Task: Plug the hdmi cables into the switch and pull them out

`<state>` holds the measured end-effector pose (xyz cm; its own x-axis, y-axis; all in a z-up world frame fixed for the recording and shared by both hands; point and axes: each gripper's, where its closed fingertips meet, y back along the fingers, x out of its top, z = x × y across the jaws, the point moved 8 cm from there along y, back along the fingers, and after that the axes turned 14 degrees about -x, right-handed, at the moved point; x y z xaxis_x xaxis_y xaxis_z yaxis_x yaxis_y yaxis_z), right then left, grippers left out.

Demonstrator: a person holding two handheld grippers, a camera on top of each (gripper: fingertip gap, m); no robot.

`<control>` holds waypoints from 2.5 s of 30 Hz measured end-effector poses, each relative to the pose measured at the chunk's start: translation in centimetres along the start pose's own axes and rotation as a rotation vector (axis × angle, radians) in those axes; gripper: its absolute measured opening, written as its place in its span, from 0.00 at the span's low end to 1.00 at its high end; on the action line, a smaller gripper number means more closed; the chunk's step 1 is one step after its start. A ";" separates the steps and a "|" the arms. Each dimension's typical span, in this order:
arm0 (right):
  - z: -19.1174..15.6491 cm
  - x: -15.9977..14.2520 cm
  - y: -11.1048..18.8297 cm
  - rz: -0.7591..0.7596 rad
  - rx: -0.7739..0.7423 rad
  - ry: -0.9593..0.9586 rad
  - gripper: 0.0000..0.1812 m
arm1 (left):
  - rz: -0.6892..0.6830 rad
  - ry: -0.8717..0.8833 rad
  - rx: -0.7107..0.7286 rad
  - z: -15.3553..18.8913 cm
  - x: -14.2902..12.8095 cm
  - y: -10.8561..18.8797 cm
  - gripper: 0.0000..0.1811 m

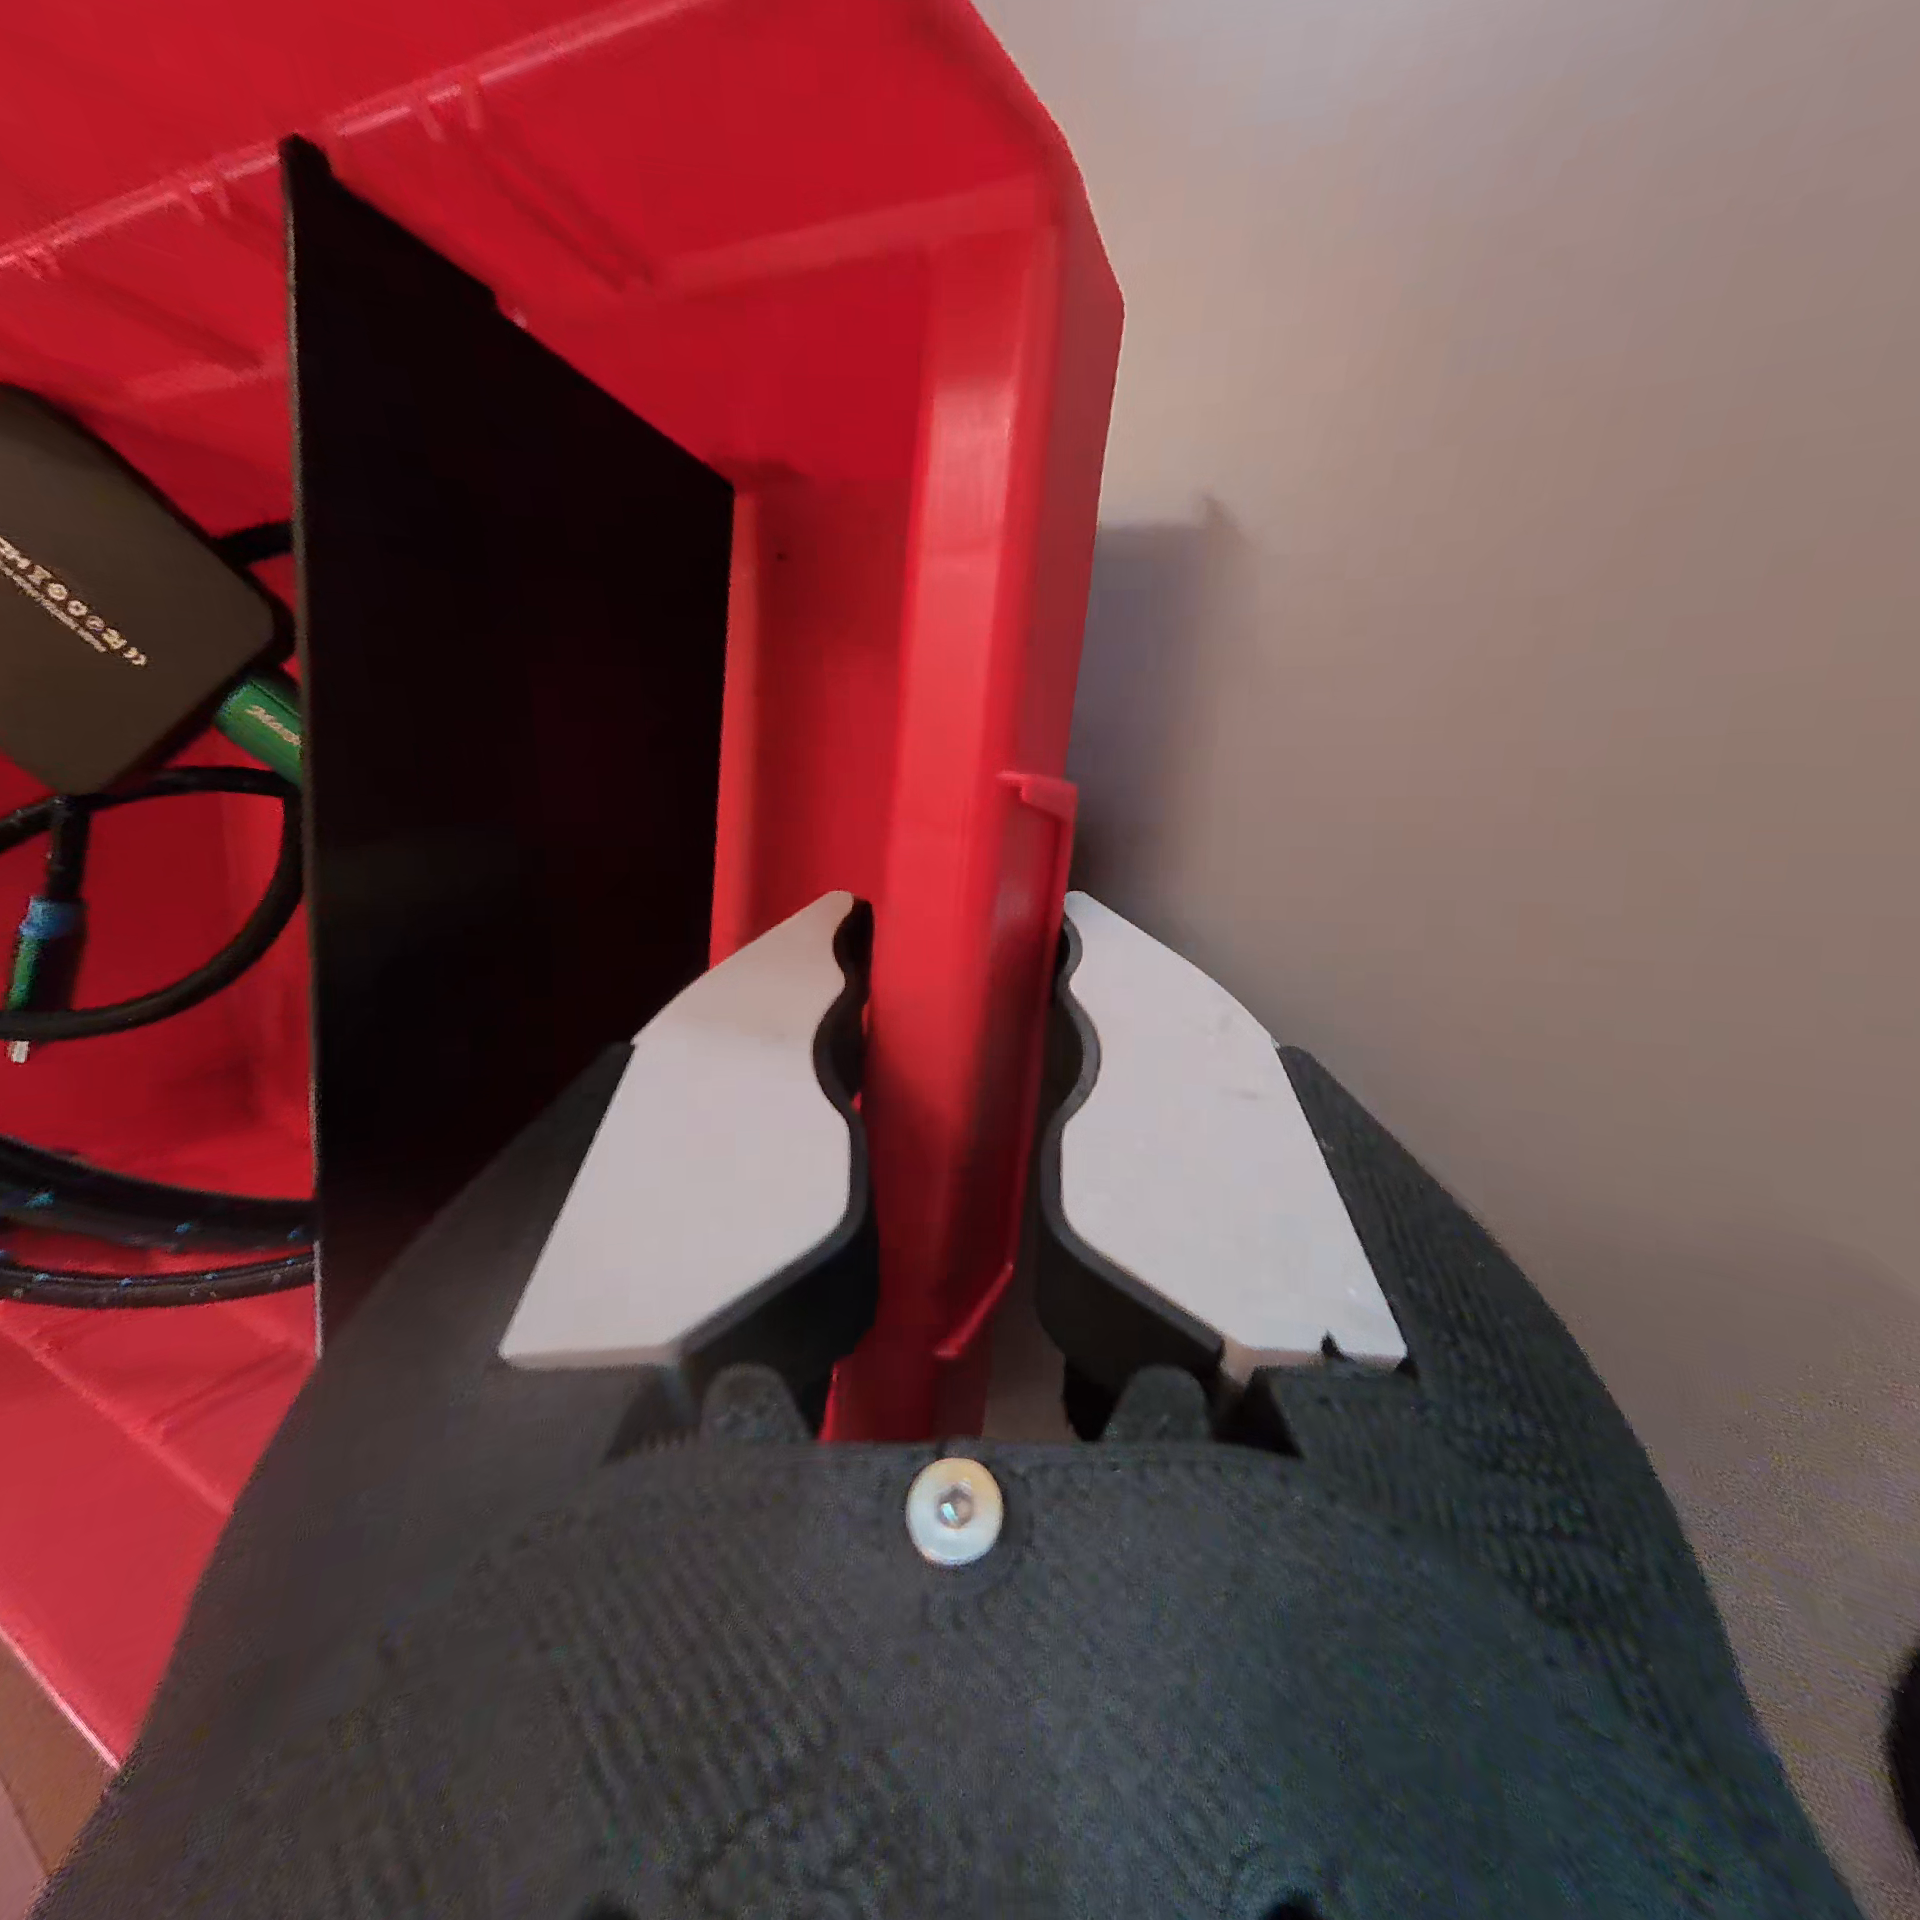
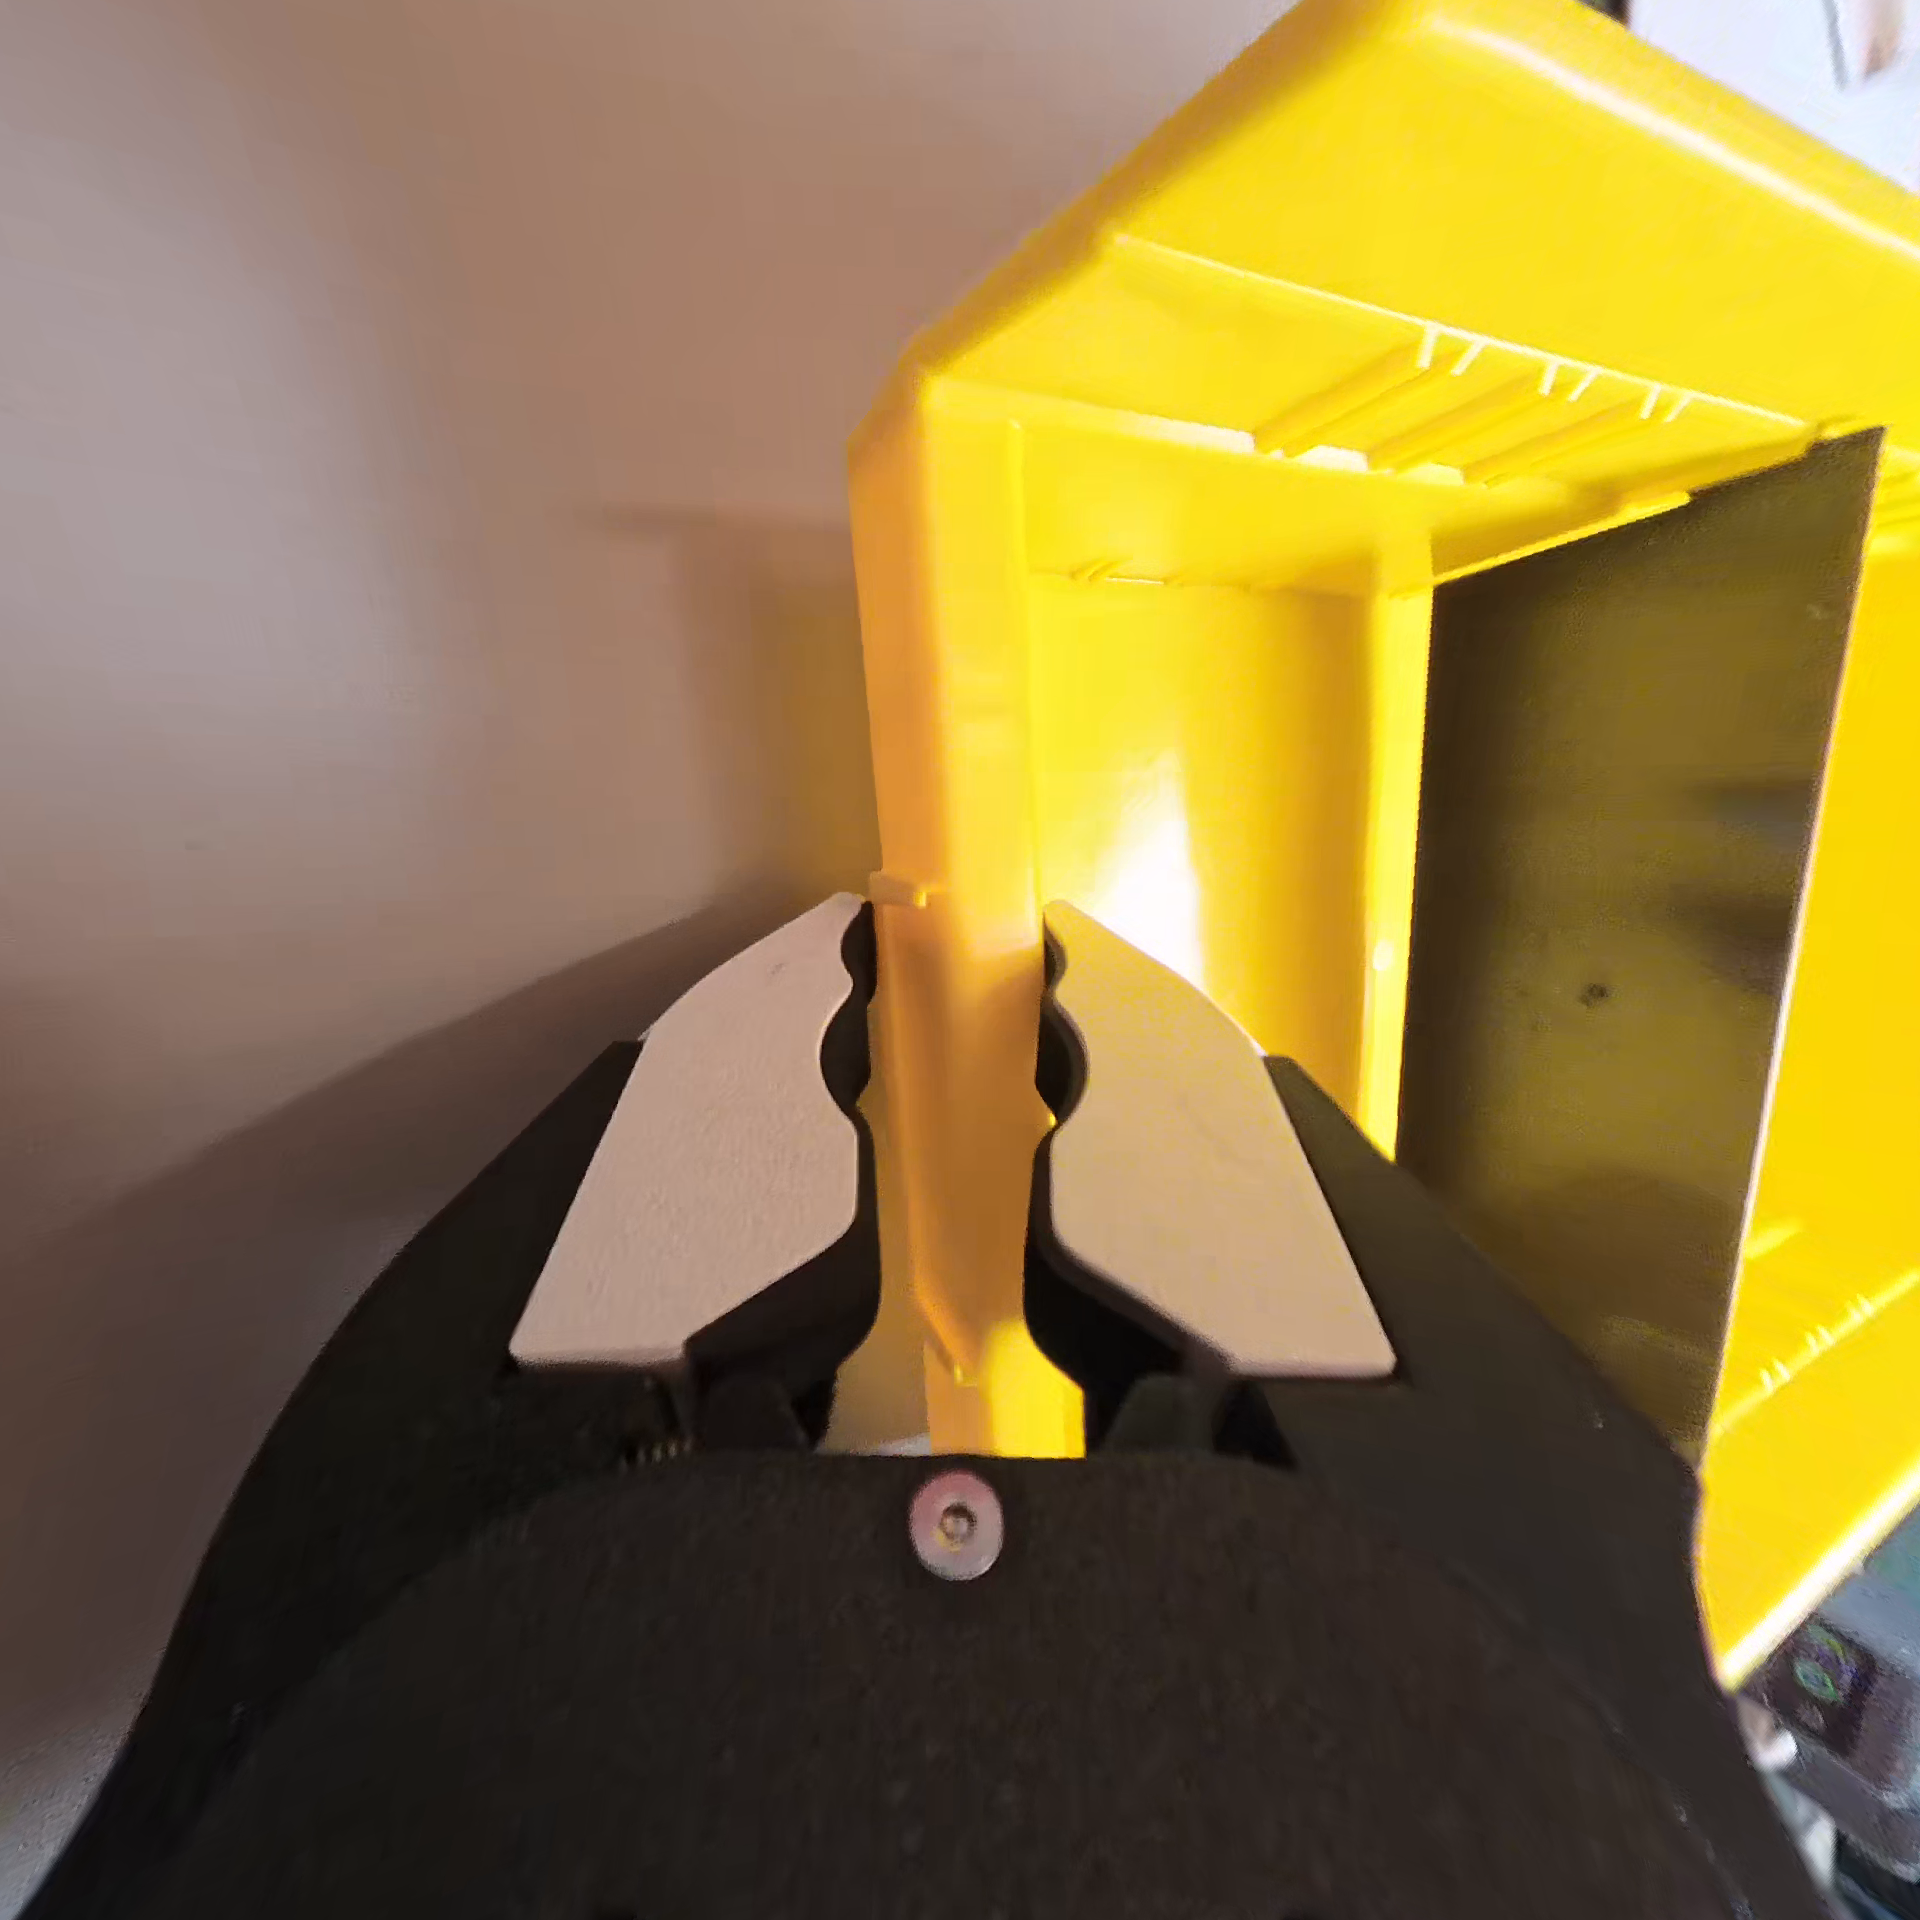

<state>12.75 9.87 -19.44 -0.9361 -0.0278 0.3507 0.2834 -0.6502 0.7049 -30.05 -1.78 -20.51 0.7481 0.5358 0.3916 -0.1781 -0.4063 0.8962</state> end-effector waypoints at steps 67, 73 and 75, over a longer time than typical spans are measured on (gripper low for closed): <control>-4.1 5.8 4.0 0.686 -0.173 -0.803 0.17 | 0.213 0.330 0.839 -21.7 5.3 15.0 0.12; -4.1 5.8 4.1 0.685 -0.188 -0.792 0.17 | 0.251 0.291 0.900 -21.7 6.5 18.1 0.12; -4.1 5.7 4.1 0.689 -0.192 -0.793 0.17 | 0.268 0.276 0.923 -21.6 7.0 19.5 0.12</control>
<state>7.72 3.90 -17.05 -0.1639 0.0216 0.9862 0.5977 -0.7932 0.1167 -42.09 10.06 4.25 0.5601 0.4477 0.6970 0.3346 -0.8919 0.3041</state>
